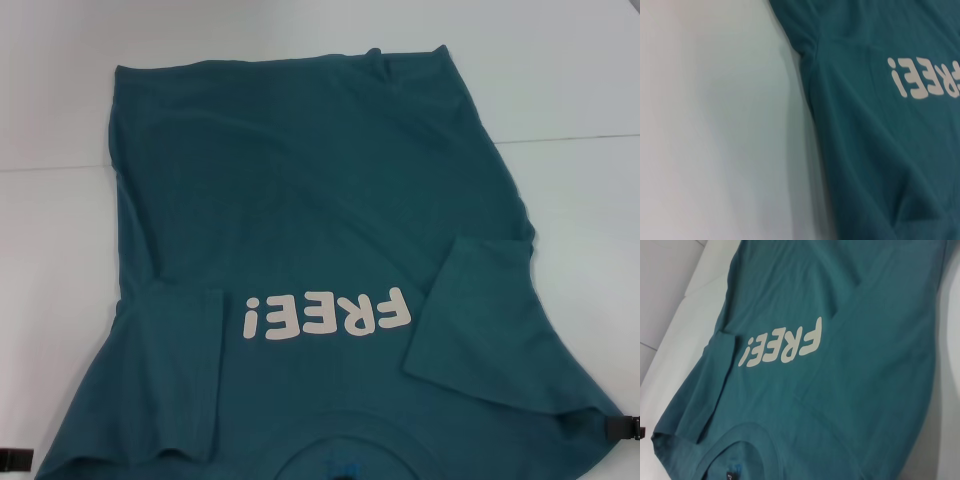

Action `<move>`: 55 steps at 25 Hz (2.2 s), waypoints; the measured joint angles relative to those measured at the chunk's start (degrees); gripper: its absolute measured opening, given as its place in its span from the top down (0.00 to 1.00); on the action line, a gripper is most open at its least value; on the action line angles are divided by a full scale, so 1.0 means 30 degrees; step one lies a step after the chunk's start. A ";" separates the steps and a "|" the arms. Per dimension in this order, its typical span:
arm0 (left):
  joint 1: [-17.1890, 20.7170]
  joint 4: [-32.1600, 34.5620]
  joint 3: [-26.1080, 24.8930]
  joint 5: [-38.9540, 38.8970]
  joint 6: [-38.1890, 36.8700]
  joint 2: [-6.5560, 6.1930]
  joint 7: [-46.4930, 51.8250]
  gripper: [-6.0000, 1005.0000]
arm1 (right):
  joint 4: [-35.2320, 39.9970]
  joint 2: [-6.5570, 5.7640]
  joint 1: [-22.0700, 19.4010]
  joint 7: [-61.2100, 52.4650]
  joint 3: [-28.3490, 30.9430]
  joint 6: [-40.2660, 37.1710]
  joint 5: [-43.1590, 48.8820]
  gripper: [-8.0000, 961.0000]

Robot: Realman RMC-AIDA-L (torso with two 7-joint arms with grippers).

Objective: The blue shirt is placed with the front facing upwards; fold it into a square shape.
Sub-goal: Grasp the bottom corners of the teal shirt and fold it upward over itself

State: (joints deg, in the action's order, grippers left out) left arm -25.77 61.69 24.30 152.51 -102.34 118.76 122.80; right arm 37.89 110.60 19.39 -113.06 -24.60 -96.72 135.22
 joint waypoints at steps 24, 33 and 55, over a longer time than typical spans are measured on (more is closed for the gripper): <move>-0.3105 -0.2144 0.0159 -0.0010 0.3396 -0.0583 0.1749 0.92 | -0.0168 0.0028 0.0364 -0.0189 0.0348 0.0310 -0.0075 0.94; -0.3429 -0.1985 0.1213 0.0163 0.3334 -0.0709 0.2587 0.69 | -0.0151 0.0047 0.0554 -0.0202 0.0603 0.0310 -0.0096 0.94; -0.2068 -0.1030 0.1458 0.1669 0.0256 -0.0449 0.2645 0.09 | -0.0186 0.0033 0.1213 -0.0229 0.0703 0.0306 -0.0102 0.94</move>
State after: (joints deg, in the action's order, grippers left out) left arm -31.97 58.60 28.68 157.52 -101.57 117.42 130.73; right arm 37.33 110.70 23.03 -113.74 -22.50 -95.80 134.91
